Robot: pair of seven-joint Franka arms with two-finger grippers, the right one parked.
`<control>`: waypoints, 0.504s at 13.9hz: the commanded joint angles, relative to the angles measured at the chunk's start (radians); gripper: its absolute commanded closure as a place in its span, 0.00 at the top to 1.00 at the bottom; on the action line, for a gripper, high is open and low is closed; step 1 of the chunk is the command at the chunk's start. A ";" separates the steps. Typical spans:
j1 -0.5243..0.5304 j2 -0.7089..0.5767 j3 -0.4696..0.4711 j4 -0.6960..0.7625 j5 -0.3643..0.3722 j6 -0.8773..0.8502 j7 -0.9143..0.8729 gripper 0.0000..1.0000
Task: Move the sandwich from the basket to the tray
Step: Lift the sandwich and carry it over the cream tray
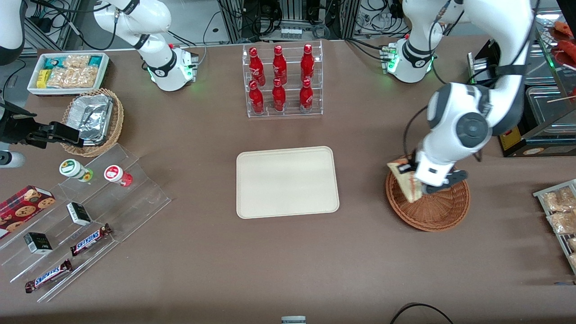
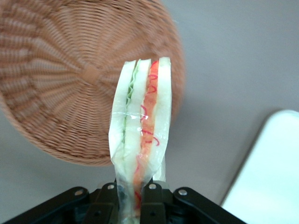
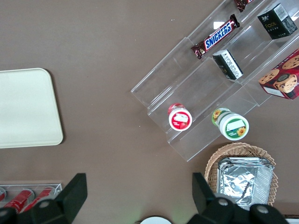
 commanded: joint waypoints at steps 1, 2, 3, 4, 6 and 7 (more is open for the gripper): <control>-0.103 0.060 0.010 0.073 0.006 -0.028 0.014 0.00; -0.135 0.074 0.010 0.089 0.006 -0.028 0.011 0.00; -0.166 0.098 0.010 0.117 0.006 -0.029 0.008 0.00; -0.198 0.124 0.010 0.149 0.004 -0.038 0.002 0.00; -0.255 0.187 0.010 0.233 -0.002 -0.084 -0.018 0.00; -0.289 0.224 0.010 0.285 -0.004 -0.113 -0.043 0.00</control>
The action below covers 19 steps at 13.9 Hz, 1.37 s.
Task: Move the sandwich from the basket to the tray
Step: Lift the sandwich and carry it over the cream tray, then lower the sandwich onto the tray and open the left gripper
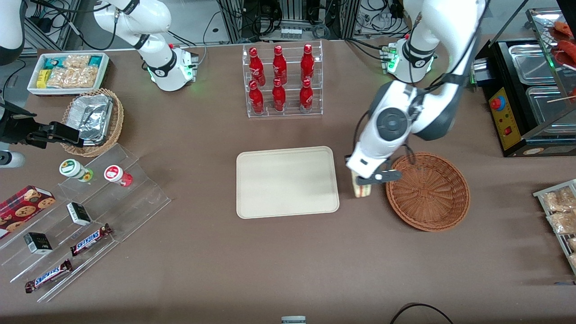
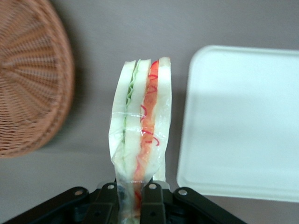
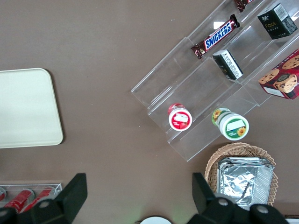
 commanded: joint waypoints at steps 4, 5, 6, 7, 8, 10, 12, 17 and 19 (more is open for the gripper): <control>-0.147 0.224 0.014 0.326 -0.009 -0.150 -0.115 0.00; -0.164 0.249 0.014 0.356 -0.011 -0.158 -0.143 0.00; -0.184 0.278 0.014 0.396 -0.011 -0.161 -0.169 0.00; -0.204 0.308 0.014 0.434 -0.011 -0.169 -0.186 0.00; -0.219 0.344 0.014 0.476 -0.011 -0.178 -0.203 0.00; -0.242 0.414 0.012 0.554 -0.021 -0.186 -0.226 0.00; -0.261 0.476 0.012 0.629 -0.037 -0.186 -0.250 0.00; -0.279 0.563 0.012 0.749 -0.038 -0.183 -0.287 0.00; -0.282 0.570 0.012 0.752 -0.037 -0.178 -0.289 0.00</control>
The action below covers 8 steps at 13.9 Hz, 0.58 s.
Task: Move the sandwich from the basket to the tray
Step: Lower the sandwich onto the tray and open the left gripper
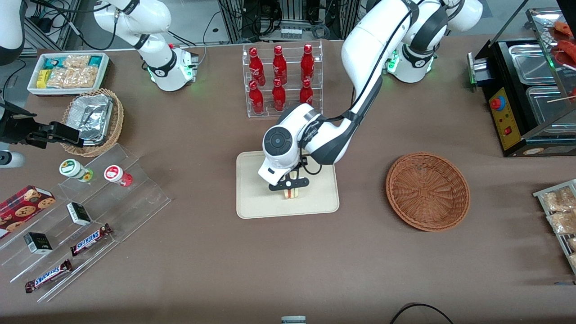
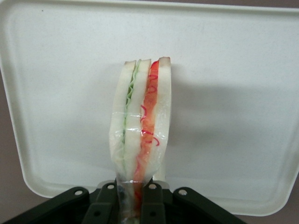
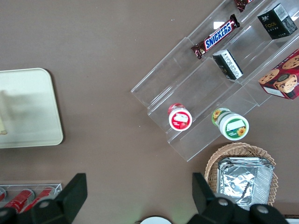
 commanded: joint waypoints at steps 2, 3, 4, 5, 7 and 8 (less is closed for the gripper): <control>-0.015 0.037 0.015 0.062 -0.011 -0.029 -0.027 0.00; -0.015 0.040 0.015 0.062 -0.011 -0.026 -0.029 0.00; -0.015 0.044 0.015 0.062 -0.009 -0.021 -0.031 0.00; -0.015 0.047 0.015 0.062 -0.007 -0.018 -0.038 0.00; -0.015 0.053 0.015 0.062 -0.006 -0.004 -0.069 0.00; -0.015 0.061 0.015 0.062 -0.006 0.003 -0.099 0.00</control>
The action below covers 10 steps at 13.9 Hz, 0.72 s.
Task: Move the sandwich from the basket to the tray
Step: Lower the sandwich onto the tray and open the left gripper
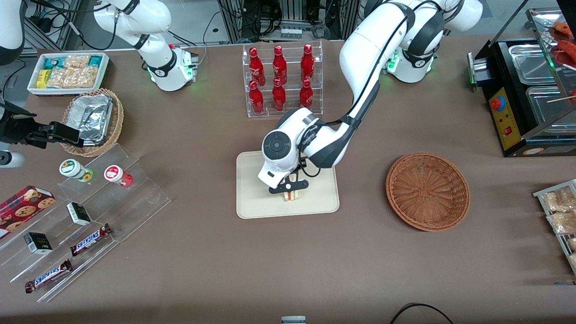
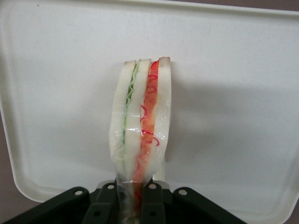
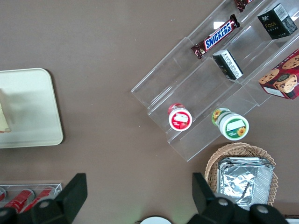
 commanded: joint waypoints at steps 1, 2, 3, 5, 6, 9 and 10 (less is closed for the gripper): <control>-0.015 0.034 0.014 0.044 -0.004 0.000 -0.061 0.00; -0.015 0.034 0.014 0.044 -0.003 0.001 -0.061 0.05; -0.015 0.034 0.014 0.044 -0.003 0.001 -0.061 0.59; -0.015 0.022 0.014 0.044 -0.004 -0.004 -0.069 1.00; -0.015 0.017 0.013 0.044 -0.003 -0.018 -0.076 1.00; -0.011 -0.051 0.014 0.046 -0.003 -0.079 -0.064 1.00; -0.009 -0.076 0.016 0.046 -0.003 -0.102 -0.060 1.00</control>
